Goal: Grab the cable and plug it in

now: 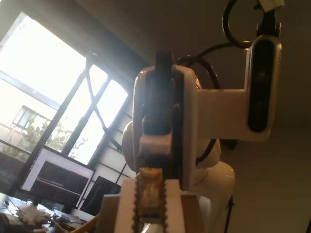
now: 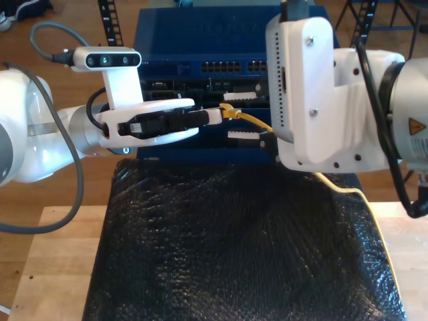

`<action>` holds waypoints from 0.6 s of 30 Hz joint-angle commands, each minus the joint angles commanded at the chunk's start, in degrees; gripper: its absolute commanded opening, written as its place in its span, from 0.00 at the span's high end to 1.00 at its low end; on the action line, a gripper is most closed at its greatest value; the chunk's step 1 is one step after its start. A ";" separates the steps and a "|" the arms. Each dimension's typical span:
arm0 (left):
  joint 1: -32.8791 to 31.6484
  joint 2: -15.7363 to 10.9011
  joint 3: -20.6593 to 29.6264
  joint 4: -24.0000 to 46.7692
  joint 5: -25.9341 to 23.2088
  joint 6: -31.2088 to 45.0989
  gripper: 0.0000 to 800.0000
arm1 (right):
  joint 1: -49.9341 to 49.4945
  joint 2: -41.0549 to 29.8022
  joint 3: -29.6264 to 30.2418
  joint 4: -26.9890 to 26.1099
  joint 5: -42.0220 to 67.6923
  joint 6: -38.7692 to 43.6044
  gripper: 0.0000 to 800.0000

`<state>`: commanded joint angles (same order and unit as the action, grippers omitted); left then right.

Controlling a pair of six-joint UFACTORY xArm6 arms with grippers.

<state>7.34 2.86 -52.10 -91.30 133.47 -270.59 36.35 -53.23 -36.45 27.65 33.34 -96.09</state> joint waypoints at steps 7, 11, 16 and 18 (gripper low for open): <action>-0.09 0.00 0.00 0.09 0.00 0.00 0.98 | 0.09 0.00 0.00 0.00 -0.09 0.09 0.69; -0.18 0.00 0.00 0.09 0.00 0.00 0.98 | 0.09 0.00 0.00 0.09 -0.35 0.09 0.72; -0.18 0.00 -0.09 0.09 0.09 0.00 0.98 | 0.00 0.00 0.00 0.09 -1.14 0.09 0.74; -0.18 0.00 0.00 0.09 0.09 0.00 0.98 | 0.00 0.00 0.00 0.09 -1.14 0.09 0.74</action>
<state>7.16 2.86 -52.10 -91.21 133.56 -270.59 36.35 -53.23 -36.45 27.74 32.20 -96.00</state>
